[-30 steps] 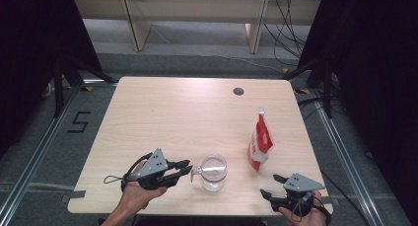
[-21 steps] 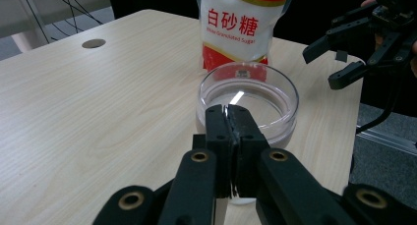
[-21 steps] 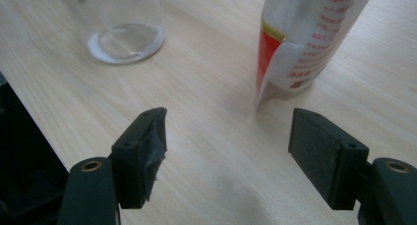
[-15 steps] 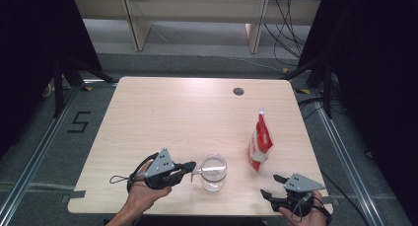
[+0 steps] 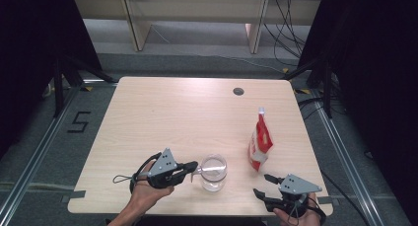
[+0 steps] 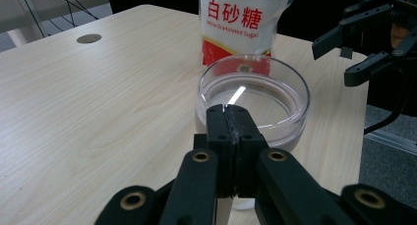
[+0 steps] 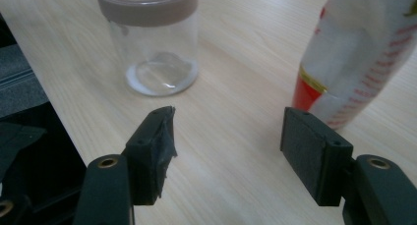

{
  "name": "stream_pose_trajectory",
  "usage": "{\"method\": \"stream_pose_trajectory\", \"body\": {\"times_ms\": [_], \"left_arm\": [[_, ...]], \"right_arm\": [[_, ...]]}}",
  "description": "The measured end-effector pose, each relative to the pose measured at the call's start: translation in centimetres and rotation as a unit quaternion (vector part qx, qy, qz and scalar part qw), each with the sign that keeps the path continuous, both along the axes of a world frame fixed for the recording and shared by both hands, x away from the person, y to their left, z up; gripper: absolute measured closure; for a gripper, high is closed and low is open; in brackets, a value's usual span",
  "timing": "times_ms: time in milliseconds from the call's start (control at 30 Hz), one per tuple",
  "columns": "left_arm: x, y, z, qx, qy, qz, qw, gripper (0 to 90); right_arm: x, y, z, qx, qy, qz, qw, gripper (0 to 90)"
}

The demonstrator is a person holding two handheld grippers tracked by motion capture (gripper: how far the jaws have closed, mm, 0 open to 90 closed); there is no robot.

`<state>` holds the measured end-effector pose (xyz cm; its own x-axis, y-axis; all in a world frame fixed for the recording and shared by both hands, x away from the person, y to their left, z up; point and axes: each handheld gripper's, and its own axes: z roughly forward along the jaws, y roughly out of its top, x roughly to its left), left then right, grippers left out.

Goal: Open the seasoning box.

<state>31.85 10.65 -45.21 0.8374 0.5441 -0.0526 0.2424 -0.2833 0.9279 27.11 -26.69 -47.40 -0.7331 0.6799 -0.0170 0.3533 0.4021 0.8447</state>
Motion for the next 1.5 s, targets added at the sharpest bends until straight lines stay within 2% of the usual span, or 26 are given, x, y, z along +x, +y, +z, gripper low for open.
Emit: {"method": "stream_pose_trajectory", "body": {"times_ms": [67, 133, 167, 200, 267, 333, 367, 433, 533, 633, 700, 800, 867, 933, 1067, 1100, 1200, 1300, 1367, 1500], "left_arm": [[0.1, 0.0, 0.0, 0.003, -0.008, -0.005, 1.0000, 87.8], [0.0, -0.1, -0.1, -0.002, -0.002, -0.003, 1.0000, 87.7], [-0.1, -0.1, -0.1, 0.001, -0.007, -0.006, 1.0000, 87.5], [-0.1, -0.1, -0.1, -0.001, -0.004, -0.003, 1.0000, 87.3], [-0.1, -0.1, -0.1, -0.001, -0.004, -0.003, 1.0000, 87.2], [-0.1, 0.0, -0.1, 0.000, -0.008, -0.006, 0.9999, 87.2], [-0.1, 0.0, -0.1, 0.000, -0.009, -0.007, 0.9999, 87.2], [-0.1, 0.0, -0.1, -0.003, -0.010, -0.008, 0.9999, 87.2], [-0.1, 0.0, -0.2, -0.004, -0.011, -0.011, 0.9999, 87.2], [-0.1, 0.0, -0.2, -0.005, -0.013, -0.007, 0.9999, 87.3], [-0.1, 0.0, -0.2, -0.004, -0.013, -0.007, 0.9999, 87.3], [-0.1, 0.0, -0.3, -0.007, -0.012, -0.006, 0.9999, 87.3], [-0.1, 0.1, -0.3, -0.005, -0.014, -0.005, 0.9999, 87.4], [-0.1, 0.1, -0.3, -0.005, -0.015, -0.006, 0.9999, 87.4], [-0.2, 0.2, -0.3, -0.003, -0.015, -0.002, 0.9999, 87.5], [-0.2, 0.2, -0.3, -0.008, -0.007, 0.002, 0.9999, 87.5], [-0.3, 0.2, -0.3, -0.010, -0.005, 0.003, 0.9999, 87.4], [-0.1, 0.3, -0.3, -0.001, -0.020, -0.008, 0.9998, 87.5], [-0.2, 0.3, -0.3, -0.006, -0.013, -0.003, 0.9999, 87.5], [-0.1, 0.3, -0.3, -0.001, -0.020, -0.008, 0.9998, 87.5]], "right_arm": [[0.3, 0.5, 0.0, 0.000, -0.017, 0.018, 0.9997, 39.8], [0.1, 0.7, 0.1, 0.003, -0.012, 0.011, 0.9999, 40.3], [0.4, 1.0, 0.3, 0.005, -0.027, 0.027, 0.9993, 42.9], [0.3, 1.1, 0.4, 0.005, -0.030, 0.021, 0.9993, 43.6], [0.4, 1.4, 0.6, 0.009, -0.032, 0.026, 0.9991, 44.4], [0.5, 2.0, 0.8, 0.002, -0.043, 0.037, 0.9984, 48.9], [0.5, 2.0, 0.8, 0.002, -0.043, 0.037, 0.9984, 48.9], [0.5, 2.4, 0.8, 0.003, -0.051, 0.038, 0.9980, 54.5], [0.7, 2.8, 1.2, 0.013, -0.059, 0.046, 0.9971, 60.3], [0.8, 3.1, 1.2, 0.017, -0.055, 0.045, 0.9973, 61.8], [1.0, 3.4, 1.1, 0.015, -0.060, 0.052, 0.9967, 63.8], [1.1, 3.8, 1.2, 0.006, -0.062, 0.059, 0.9963, 66.6], [0.9, 4.2, 1.2, 0.006, -0.054, 0.051, 0.9972, 68.0], [1.3, 4.4, 1.1, 0.001, -0.063, 0.062, 0.9960, 68.4], [1.5, 4.8, 1.1, -0.004, -0.064, 0.065, 0.9958, 70.6], [1.4, 4.9, 1.2, -0.003, -0.060, 0.058, 0.9965, 70.9], [1.6, 5.0, 1.2, -0.006, -0.065, 0.063, 0.9959, 72.4], [1.8, 5.1, 1.1, -0.003, -0.067, 0.063, 0.9958, 74.2], [1.8, 5.1, 1.2, -0.006, -0.063, 0.062, 0.9960, 74.8], [2.0, 5.2, 1.1, -0.005, -0.067, 0.063, 0.9958, 75.1]]}}
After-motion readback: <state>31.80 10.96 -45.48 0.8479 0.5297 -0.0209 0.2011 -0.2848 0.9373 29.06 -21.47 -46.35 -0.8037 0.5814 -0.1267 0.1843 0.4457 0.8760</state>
